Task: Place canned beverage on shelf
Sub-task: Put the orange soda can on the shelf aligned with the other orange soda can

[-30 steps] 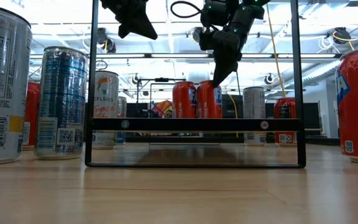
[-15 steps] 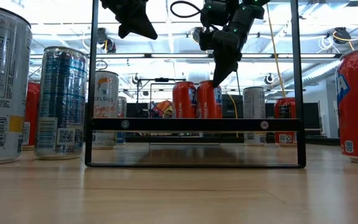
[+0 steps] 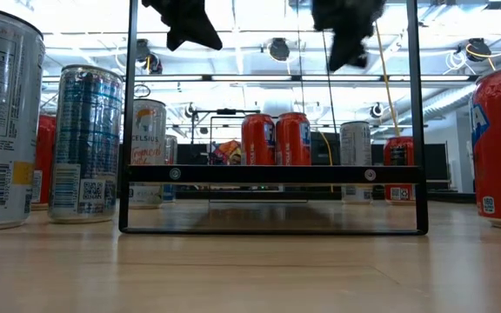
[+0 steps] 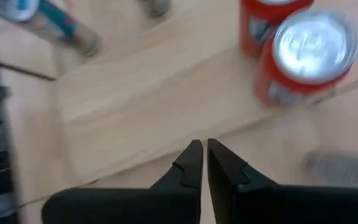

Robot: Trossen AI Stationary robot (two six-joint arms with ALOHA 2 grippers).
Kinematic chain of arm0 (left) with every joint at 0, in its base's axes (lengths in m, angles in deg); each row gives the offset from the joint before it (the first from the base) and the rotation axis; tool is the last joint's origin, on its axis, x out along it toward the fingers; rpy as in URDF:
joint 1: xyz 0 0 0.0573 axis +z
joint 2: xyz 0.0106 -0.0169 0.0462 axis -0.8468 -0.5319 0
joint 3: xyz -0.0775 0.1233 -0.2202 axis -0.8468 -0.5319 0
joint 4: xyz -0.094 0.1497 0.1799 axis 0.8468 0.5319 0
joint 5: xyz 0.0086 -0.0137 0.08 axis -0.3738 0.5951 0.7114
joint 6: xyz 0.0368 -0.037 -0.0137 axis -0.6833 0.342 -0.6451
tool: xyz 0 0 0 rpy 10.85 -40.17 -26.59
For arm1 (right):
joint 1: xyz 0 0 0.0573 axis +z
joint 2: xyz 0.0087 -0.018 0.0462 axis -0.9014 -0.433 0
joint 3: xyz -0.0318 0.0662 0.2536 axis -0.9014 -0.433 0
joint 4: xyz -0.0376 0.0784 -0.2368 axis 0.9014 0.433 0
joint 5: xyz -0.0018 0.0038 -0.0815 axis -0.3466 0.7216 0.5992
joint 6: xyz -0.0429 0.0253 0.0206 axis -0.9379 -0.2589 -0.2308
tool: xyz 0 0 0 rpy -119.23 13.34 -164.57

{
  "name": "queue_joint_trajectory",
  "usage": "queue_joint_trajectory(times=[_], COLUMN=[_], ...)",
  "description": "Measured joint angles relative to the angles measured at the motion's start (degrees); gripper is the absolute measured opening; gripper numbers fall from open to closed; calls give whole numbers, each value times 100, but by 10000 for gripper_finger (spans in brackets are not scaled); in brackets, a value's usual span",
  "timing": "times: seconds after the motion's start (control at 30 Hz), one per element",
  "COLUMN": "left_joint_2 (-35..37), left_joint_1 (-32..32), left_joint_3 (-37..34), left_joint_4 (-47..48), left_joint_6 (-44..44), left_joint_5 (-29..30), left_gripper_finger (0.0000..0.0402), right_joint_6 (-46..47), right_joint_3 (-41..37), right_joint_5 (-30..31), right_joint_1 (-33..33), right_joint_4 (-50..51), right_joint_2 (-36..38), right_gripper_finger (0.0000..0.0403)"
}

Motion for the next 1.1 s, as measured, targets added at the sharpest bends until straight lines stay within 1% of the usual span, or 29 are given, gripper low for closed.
queue_joint_trajectory(times=[0.13, 0.23, 0.33, 0.43, 0.53, 0.63, 0.83, 0.93, 1.1], left_joint_2=[0, -1, 0, -4, -4, -4, -22, -39, -37], left_joint_1=[-209, -444, -716, -1001, -1263, -1474, -1801, -1941, -2117], left_joint_3=[-4, -4, -4, -4, -4, -4, -4, -4, -4], left_joint_4=[-78, -161, -281, -317, -333, -353, -364, -458, -515], left_joint_6=[467, 846, 1146, 1297, 1407, 1582, 1600, 1689, 1801], left_joint_5=[-4, -4, 42, 243, 512, 725, 796, 860, 1452], left_gripper_finger=[35, 35, 35, 35, 35, 35, 35, 35, 35], right_joint_6=[588, 919, 1192, 1415, 1545, 1536, 1186, 1030, 985], right_joint_3=[0, 0, 0, 0, 0, 0, 0, 0, -147], right_joint_5=[-77, -72, -19, 120, 299, 544, 1319, 1614, 1613], right_joint_1=[322, 766, 1311, 1877, 2468, 3039, 3974, 4284, 4576], right_joint_4=[371, 516, 811, 1202, 1447, 1477, 1452, 1444, 1148], right_joint_2=[569, 990, 1314, 1513, 1575, 1558, 1451, 1381, 1223], right_gripper_finger=[0, 5, 21, 45, 77, 115, 202, 246, 306])
